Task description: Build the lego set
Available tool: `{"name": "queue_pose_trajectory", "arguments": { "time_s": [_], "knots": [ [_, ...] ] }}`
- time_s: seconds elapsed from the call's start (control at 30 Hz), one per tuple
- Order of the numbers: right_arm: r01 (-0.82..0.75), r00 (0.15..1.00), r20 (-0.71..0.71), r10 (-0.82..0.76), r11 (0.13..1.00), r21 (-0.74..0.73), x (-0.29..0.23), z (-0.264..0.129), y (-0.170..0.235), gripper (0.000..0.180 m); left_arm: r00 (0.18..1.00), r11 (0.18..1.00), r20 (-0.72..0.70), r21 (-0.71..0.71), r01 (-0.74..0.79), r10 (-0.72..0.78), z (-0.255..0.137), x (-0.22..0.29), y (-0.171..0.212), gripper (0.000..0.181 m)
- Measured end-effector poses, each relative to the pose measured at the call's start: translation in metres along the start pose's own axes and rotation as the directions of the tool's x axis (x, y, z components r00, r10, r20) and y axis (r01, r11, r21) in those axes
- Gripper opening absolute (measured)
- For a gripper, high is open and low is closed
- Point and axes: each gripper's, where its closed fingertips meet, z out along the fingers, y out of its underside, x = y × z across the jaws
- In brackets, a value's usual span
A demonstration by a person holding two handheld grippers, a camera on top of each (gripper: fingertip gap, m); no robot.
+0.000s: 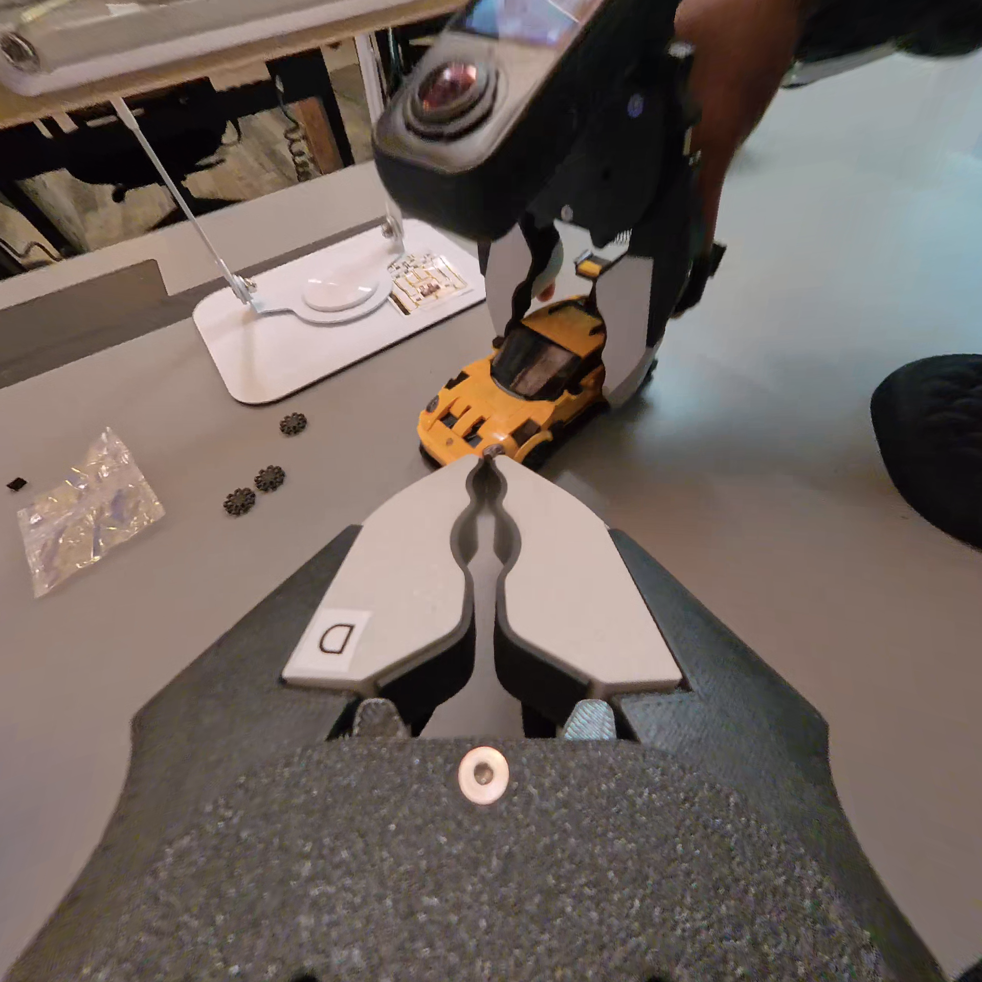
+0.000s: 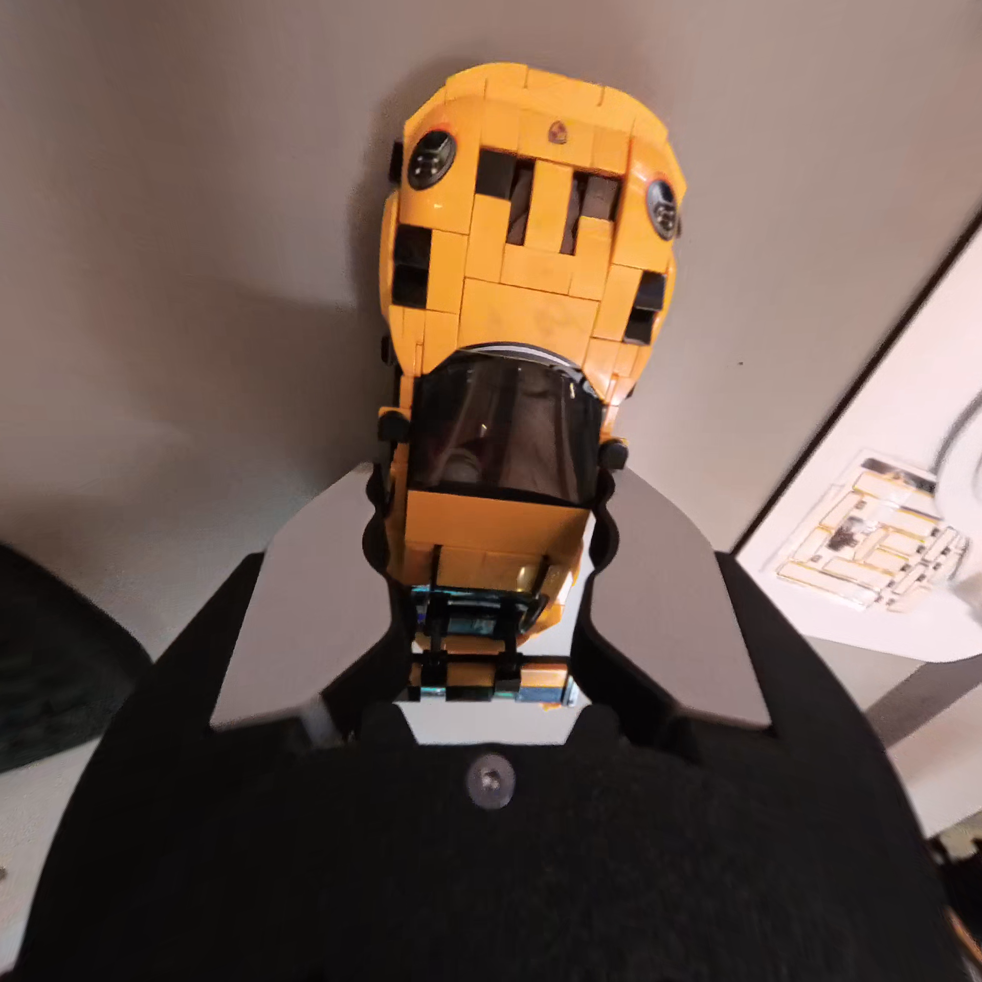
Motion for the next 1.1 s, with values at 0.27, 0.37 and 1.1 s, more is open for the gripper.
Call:
{"name": "queue_pose_trajectory", "arguments": {
  "time_s": [0.27,0.37,1.1],
  "knots": [
    [0.283,0.956,0.071,-0.284,0.959,0.027,-0.002,-0.009,0.018,0.070,1.000,0.997,-0.025,-0.081,0.014,-0.016,0.005,0.015,0.016,0.000],
    [0.329,0.941,0.071,-0.332,0.943,0.055,-0.006,-0.003,0.018,0.070,1.000,0.995,-0.025,-0.102,0.017,-0.020,0.007,0.020,0.021,0.000],
    [-0.461,0.578,-0.048,0.815,0.375,0.804,-0.119,-0.070,0.013,0.057,0.997,0.987,-0.062,-0.149,-0.058,0.049,0.013,0.036,0.030,0.000]
  ]
}}
